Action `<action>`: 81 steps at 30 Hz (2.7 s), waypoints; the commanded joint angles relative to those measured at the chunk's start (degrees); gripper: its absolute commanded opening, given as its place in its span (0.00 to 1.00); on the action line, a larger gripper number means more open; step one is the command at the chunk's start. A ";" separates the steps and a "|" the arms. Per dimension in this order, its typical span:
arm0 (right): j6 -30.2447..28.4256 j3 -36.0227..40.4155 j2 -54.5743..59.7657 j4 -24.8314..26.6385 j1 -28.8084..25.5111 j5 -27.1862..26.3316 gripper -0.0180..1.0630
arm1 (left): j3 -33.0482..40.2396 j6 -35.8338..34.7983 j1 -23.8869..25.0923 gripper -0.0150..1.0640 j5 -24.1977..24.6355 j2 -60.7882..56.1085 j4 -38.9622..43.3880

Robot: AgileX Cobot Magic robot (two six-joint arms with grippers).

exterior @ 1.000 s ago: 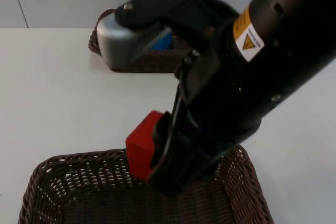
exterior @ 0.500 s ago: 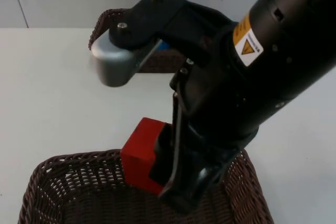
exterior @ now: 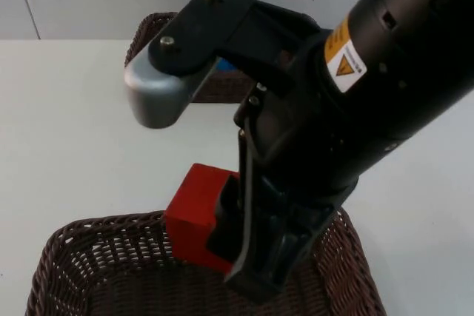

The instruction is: Pick up one cube with the left hand and place it into the upper basket. Pick up one cube with the right hand and place it into the lower basket.

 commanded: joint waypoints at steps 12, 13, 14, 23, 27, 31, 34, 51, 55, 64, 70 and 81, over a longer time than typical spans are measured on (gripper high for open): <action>-2.42 0.04 10.87 0.27 0.12 -7.78 0.01 | -0.27 0.04 -0.13 0.74 -0.08 -0.42 0.31; -2.42 0.04 11.45 0.27 0.12 -8.45 0.01 | -0.27 0.04 -0.13 0.74 -0.08 -0.42 0.31; -2.42 0.04 11.89 0.27 0.12 -8.95 0.01 | -0.27 0.04 -0.13 0.74 -0.08 -0.42 0.31; -2.20 0.04 14.95 0.45 0.12 -11.04 0.01 | -0.27 0.04 -0.13 0.74 -0.08 -0.42 0.31; -2.20 0.04 16.75 0.45 0.12 -11.33 0.01 | -0.27 0.04 -0.13 0.74 -0.08 -0.42 0.31; -2.20 0.04 18.12 0.45 0.12 -11.33 0.01 | -0.27 0.04 -0.13 0.74 -0.08 -0.42 0.31; -2.20 0.04 18.51 0.56 0.12 -11.23 0.02 | -0.27 0.04 -0.13 0.74 -0.08 -0.42 0.31; -1.12 0.04 18.79 0.56 0.12 -10.56 0.78 | -0.27 0.04 -0.13 0.74 -0.08 -0.42 0.31; -1.12 -0.06 18.56 0.56 0.12 -9.28 0.78 | -0.27 0.04 -0.13 0.74 -0.08 -0.42 0.31; -0.88 -0.06 11.69 0.56 0.12 -8.00 0.78 | -0.27 0.04 -0.13 0.74 -0.08 -0.42 0.31; -0.88 -0.06 5.24 0.56 0.12 -7.37 0.78 | -0.27 0.04 -0.13 0.74 0.02 -0.42 0.31; -0.66 0.16 -3.24 0.56 0.12 -6.89 0.78 | -0.27 0.04 -0.13 0.74 0.13 -0.42 0.31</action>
